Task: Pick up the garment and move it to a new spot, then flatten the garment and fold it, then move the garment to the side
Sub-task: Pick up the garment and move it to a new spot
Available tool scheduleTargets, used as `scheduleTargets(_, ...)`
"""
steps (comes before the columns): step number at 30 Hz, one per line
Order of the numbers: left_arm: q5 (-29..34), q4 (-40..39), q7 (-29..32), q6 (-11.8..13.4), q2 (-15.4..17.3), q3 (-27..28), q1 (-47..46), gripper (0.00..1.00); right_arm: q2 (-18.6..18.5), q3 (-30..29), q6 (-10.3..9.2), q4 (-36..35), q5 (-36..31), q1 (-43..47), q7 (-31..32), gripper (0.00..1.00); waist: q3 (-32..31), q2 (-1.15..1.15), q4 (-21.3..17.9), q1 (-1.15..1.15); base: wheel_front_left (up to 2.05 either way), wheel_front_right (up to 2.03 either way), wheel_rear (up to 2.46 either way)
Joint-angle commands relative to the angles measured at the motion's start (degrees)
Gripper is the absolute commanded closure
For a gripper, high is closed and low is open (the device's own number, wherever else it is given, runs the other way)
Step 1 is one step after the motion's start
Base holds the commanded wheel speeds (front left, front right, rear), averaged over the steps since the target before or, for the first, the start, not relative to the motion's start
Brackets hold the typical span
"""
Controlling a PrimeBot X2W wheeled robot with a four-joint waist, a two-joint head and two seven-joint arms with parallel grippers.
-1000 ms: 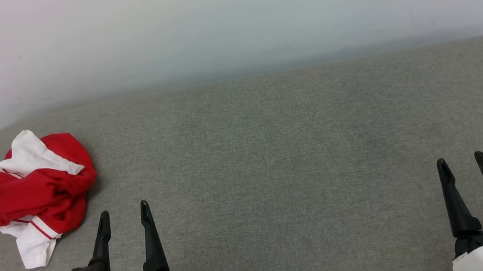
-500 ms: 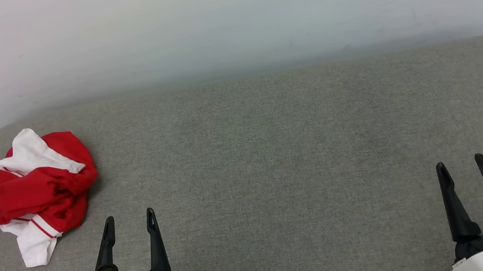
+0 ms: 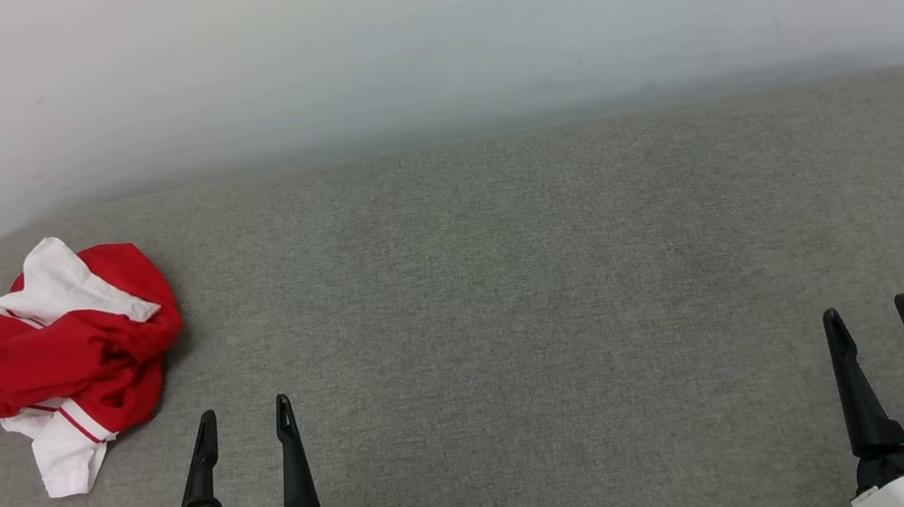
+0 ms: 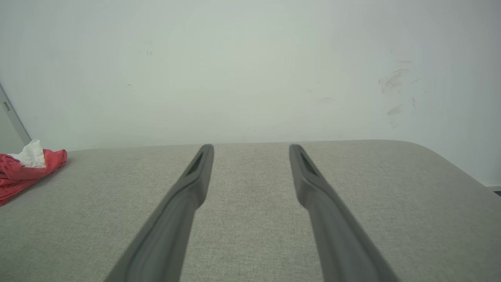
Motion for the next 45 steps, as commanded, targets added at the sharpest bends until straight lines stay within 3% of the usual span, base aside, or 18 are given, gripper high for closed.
scheduleTargets(1, -0.3, 0.1, -0.3, -0.1, -0.1, 0.0, 0.1, 0.00, 0.1, 0.0, -0.02, 0.1, 0.2, 0.3, -0.1, 0.00, 0.0, 0.00, 0.1, 0.00, 0.00, 0.00, 0.00)
scheduleTargets(14, -0.9, 0.8, -0.2, 0.4, -0.1, 1.1, -0.6, 0.00, 0.1, 0.5, -0.02, 0.0, -0.1, 0.7, -0.1, 0.00, 0.2, 0.00, 4.2, 0.00, 0.00, 0.00, 0.00)
scheduleTargets(45, -2.7, 2.0, -0.2, 1.5, -0.1, 5.1, 0.4, 0.00, 0.1, 2.6, -0.03, -0.2, -1.5, 0.8, -0.1, 0.00, 0.4, 0.00, 25.2, 0.00, 0.00, 0.00, 0.00)
